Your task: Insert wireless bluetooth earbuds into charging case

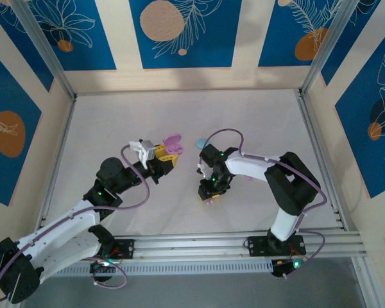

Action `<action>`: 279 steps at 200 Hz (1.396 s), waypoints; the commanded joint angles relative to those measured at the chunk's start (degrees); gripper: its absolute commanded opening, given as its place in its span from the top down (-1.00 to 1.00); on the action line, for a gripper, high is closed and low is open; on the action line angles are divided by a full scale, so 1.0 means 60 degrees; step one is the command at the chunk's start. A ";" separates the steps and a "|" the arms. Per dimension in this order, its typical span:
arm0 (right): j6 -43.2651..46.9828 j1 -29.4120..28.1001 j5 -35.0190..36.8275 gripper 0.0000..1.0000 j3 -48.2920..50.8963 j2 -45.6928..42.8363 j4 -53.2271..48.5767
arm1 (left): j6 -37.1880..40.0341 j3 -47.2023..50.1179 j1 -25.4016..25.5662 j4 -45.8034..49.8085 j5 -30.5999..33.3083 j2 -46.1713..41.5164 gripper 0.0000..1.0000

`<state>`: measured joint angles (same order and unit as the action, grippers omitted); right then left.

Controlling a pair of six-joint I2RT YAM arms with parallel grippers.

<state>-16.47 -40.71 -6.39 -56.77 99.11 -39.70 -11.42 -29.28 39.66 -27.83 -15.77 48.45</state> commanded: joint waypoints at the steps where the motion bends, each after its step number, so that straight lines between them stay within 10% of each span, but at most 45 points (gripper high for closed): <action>1: 0.0006 -0.0281 -0.0444 0.21 0.0264 -0.0218 -0.0529 | 0.0142 -0.0052 0.0085 -0.0228 0.0098 -0.0083 0.63; 279: 0.0164 -0.0701 0.0228 0.21 -0.0031 -0.0093 -0.0257 | 0.0189 -0.0143 0.0085 0.0096 0.0248 -0.0062 0.62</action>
<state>-16.88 -44.64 -4.69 -55.44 97.43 -40.95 -11.42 -29.30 39.66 -27.31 -15.25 48.93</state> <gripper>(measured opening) 0.409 0.325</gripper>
